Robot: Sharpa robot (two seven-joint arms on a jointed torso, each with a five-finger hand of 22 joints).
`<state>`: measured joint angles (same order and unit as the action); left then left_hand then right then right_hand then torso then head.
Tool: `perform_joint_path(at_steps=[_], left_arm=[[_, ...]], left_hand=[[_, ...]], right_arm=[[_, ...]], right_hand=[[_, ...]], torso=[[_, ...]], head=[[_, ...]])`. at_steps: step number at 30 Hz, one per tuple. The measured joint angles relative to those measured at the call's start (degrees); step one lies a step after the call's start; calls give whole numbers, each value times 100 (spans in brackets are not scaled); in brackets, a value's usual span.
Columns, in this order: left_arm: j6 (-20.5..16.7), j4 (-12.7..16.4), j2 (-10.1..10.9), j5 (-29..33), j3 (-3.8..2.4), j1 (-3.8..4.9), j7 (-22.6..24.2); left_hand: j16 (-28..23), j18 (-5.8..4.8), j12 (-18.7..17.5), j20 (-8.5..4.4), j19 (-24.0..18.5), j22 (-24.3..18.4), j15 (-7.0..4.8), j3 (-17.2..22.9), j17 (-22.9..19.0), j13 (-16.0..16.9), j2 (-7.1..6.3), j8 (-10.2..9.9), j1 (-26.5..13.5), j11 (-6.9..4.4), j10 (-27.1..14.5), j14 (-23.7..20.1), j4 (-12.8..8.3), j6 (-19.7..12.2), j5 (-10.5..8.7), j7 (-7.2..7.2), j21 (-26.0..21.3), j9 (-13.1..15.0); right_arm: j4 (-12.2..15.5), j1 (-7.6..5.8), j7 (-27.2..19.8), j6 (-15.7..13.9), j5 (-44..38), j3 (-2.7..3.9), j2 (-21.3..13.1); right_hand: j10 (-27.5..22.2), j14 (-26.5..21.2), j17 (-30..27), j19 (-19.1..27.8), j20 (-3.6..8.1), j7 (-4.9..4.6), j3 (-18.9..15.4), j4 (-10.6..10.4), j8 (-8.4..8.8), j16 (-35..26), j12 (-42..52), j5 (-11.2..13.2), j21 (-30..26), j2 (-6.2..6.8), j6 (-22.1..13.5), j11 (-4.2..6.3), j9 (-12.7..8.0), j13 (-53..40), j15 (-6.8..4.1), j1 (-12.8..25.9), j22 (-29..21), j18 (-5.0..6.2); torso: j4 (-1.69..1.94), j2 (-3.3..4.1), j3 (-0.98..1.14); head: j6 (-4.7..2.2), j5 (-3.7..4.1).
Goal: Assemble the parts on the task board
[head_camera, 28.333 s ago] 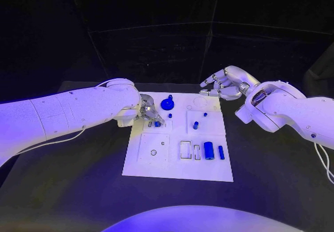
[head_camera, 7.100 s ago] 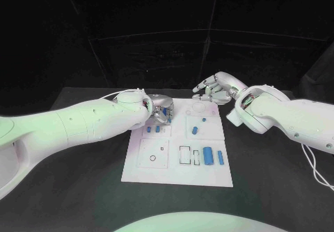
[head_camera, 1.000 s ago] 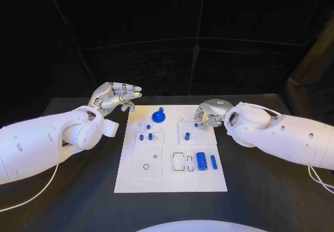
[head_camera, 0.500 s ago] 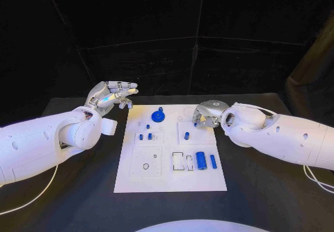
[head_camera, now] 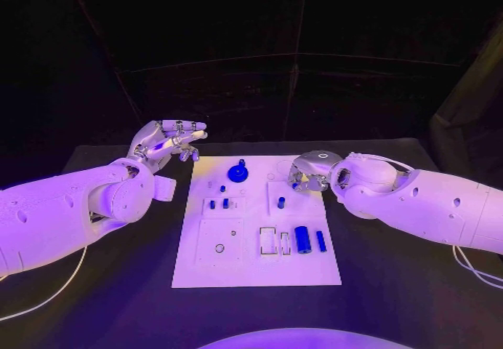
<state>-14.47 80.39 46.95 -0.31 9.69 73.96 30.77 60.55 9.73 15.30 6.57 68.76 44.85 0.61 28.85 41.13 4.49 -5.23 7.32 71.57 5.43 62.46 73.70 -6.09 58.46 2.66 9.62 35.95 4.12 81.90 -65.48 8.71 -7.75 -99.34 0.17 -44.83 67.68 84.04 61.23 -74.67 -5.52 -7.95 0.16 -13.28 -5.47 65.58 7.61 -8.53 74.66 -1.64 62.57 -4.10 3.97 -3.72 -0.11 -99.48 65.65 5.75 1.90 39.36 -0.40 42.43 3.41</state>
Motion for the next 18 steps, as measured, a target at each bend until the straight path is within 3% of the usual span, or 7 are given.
perform_joint_path(at_steps=[10, 17, 18], left_arm=[[4, -8, 9, 11, 0, 0, -31], [4, -14, 13, 16, 0, 0, -55], [4, -15, 13, 17, 0, 0, -58]], left_hand=[[-33, 0, 0, 0, 0, -15, 20, 0, -52, 0, 0, 0, 0, 0, 0, -20, 0, 0, 0, 0, -40, -6], [-33, -1, 0, 0, 0, -21, 20, -15, -66, -1, 0, 0, 0, 0, 0, -20, -15, 0, 0, 0, -40, -6], [-33, -1, 0, 0, 0, -21, 21, -15, -66, -1, 0, 0, 0, 0, 0, -20, -15, -1, 0, 0, -40, -5]], right_arm=[[-1, 25, 35, -76, -79, 2, 27], [111, 71, 96, -327, -138, -21, -46], [141, 71, 102, -371, -138, -21, -67]], right_hand=[[144, -1, 72, -92, 10, -14, 568, 130, 61, 108, -122, 88, 177, 92, 94, 1, -5, 10, -42, -15, 231, 0], [267, -1, 72, -176, 12, 2, 1329, 288, 105, 196, -233, 90, 333, 402, 199, 1, -9, 10, -42, 234, 433, 1], [308, -1, 72, -224, 0, 2, 1484, 320, 133, 202, -264, 90, 371, 473, 200, 1, -8, 6, -42, 304, 490, -55]], torso=[[0, -2, 0], [-1, -6, 1], [-1, -7, 1]], head=[[11, 10], [14, 15], [14, 15]])
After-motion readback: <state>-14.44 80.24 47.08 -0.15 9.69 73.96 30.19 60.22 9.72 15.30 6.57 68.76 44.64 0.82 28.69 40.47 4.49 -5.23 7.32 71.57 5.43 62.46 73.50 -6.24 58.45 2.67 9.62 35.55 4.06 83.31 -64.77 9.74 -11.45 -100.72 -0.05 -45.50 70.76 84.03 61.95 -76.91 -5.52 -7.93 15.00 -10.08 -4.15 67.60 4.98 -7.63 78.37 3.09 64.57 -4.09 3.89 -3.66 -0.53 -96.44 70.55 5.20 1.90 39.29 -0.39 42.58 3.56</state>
